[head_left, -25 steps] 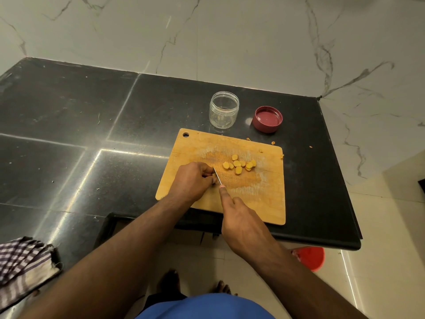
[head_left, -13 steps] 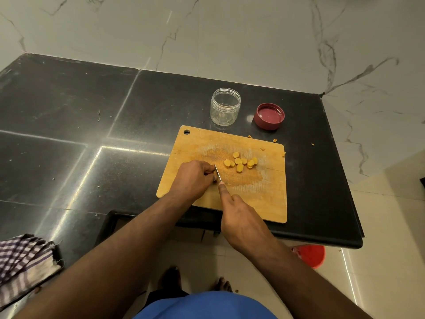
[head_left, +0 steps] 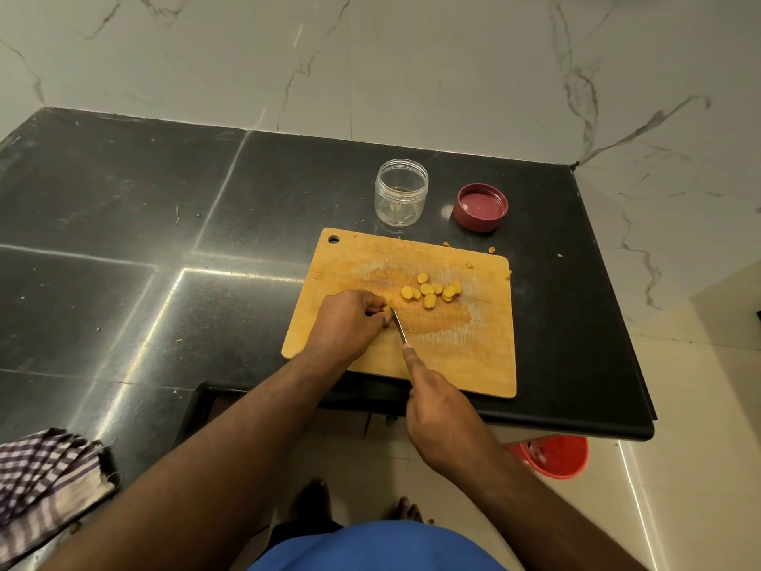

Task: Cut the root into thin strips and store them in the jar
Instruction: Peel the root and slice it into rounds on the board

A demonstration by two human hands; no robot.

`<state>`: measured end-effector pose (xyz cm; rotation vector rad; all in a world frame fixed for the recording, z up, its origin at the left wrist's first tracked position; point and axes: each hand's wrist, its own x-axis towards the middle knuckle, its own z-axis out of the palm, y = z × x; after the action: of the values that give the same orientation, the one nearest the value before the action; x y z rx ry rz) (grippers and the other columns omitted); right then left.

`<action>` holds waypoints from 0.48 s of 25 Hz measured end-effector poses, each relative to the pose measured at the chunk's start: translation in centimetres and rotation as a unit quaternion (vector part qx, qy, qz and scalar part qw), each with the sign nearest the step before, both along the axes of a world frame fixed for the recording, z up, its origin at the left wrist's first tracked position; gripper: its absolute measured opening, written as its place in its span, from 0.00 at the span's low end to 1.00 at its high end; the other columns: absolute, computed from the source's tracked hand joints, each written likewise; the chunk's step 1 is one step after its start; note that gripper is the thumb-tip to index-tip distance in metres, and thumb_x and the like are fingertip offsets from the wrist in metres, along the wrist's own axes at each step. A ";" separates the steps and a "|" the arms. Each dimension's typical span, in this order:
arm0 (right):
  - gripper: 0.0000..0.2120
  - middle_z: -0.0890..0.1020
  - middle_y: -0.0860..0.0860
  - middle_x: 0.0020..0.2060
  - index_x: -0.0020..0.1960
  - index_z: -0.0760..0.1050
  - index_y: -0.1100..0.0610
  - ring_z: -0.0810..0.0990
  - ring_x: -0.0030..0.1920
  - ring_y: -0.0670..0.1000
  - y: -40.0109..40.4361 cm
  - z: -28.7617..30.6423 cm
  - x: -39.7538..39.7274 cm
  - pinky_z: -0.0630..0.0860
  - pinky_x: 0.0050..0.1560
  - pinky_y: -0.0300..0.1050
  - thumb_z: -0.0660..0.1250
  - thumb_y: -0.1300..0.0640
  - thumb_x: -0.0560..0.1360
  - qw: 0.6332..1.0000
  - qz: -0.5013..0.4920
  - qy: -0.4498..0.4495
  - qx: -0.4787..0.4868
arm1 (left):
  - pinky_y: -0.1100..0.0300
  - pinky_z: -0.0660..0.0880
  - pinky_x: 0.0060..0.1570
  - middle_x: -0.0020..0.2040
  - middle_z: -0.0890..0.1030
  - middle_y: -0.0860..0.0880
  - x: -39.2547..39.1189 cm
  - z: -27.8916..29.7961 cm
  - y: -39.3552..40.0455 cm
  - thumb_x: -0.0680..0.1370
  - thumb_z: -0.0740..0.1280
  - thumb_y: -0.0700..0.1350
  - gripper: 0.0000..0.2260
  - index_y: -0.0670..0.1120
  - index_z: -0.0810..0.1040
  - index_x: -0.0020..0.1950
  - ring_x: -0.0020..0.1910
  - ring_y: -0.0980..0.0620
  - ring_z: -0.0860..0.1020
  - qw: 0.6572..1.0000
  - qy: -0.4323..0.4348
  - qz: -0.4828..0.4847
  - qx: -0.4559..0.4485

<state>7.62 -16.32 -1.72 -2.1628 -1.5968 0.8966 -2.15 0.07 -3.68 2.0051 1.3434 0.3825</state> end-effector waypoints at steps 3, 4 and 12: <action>0.29 0.74 0.48 0.56 0.80 0.45 0.45 0.73 0.48 0.46 -0.9 0.2 0.6 0.73 0.48 0.43 0.53 0.56 0.84 1.000 -0.005 -0.002 0.015 | 0.63 0.76 0.51 0.55 0.85 0.51 -0.1 0.0 -0.1 0.78 0.73 0.47 0.15 0.46 0.82 0.63 0.52 0.56 0.80 1.000 -0.006 -0.003 -0.011; 0.29 0.74 0.48 0.58 0.80 0.46 0.45 0.73 0.50 0.45 -1.0 0.4 1.1 0.72 0.49 0.41 0.54 0.55 0.84 1.000 -0.010 -0.003 0.021 | 0.63 0.76 0.51 0.55 0.85 0.51 -0.1 0.1 -0.1 0.78 0.73 0.47 0.15 0.46 0.82 0.64 0.52 0.56 0.80 1.000 -0.005 -0.002 -0.013; 0.27 0.72 0.45 0.68 0.78 0.58 0.41 0.76 0.39 0.39 0.0 2.2 4.5 0.69 0.36 0.31 0.57 0.58 0.82 0.985 -0.109 0.077 0.107 | 0.67 0.69 0.40 0.47 0.81 0.56 -0.2 0.6 0.0 0.78 0.73 0.47 0.21 0.53 0.75 0.71 0.46 0.58 0.77 0.999 -0.010 -0.017 -0.041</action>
<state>12.15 -16.36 0.49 -2.0179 -1.2887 0.7674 -2.38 0.05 -3.07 1.9490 1.2908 0.3262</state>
